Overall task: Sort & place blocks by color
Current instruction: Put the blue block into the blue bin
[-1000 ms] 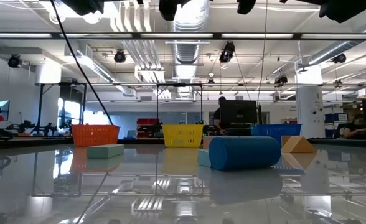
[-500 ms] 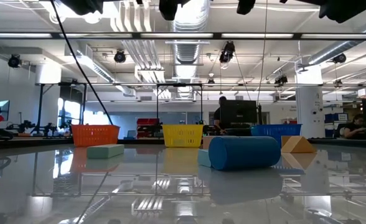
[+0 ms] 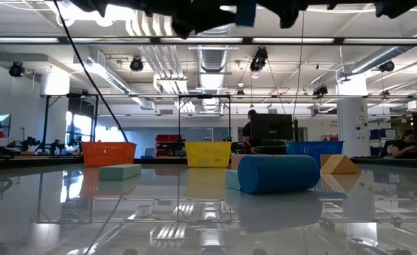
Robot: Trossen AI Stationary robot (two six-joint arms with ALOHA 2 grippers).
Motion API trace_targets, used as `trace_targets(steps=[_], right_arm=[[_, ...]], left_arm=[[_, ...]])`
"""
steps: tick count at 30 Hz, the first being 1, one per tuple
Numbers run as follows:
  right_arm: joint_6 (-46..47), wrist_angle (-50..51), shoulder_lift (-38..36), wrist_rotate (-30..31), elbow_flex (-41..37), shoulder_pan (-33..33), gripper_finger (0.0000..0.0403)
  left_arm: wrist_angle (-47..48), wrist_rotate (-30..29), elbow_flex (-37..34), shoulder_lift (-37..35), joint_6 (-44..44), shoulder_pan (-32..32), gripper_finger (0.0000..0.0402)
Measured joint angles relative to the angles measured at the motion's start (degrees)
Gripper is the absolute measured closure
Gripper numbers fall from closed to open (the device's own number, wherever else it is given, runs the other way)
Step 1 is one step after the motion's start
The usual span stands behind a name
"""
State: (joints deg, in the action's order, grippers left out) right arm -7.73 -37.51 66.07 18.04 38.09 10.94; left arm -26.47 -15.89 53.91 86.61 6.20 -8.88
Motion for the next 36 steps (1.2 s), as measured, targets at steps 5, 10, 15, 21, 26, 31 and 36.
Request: trace_targets(steps=[5,10,15,21,26,31,36], right_arm=[[9.0,26.9,-4.8,11.6,6.2,-2.7,0.0283],[19.7,53.0,-4.8,16.0,14.1,-11.1,0.0283],[27.4,71.7,-0.6,13.4,21.2,-23.4,0.0283],[27.9,77.8,6.8,-1.0,23.6,-37.8,0.0283],[27.8,79.5,13.1,-5.0,23.5,-45.3,0.0283],[28.0,80.9,18.6,-5.2,23.5,-47.5,0.0283],[28.1,80.7,21.7,-5.0,23.5,-47.5,0.0283]], left_arm=[[16.7,-10.3,-0.1,-5.4,-3.1,0.0,0.0123],[23.0,-19.4,-1.1,-9.8,-4.8,0.0,0.0123],[22.2,-20.9,-2.2,-12.1,-4.5,0.0,0.0123],[22.4,-21.8,-4.5,-13.7,-5.8,0.0,0.0123],[22.9,-22.0,-5.1,-13.8,-7.1,0.0,0.0123],[22.9,-22.0,-5.5,-13.8,-7.4,0.0,0.0123],[22.8,-22.0,-5.6,-13.7,-7.5,0.0,0.0123]])
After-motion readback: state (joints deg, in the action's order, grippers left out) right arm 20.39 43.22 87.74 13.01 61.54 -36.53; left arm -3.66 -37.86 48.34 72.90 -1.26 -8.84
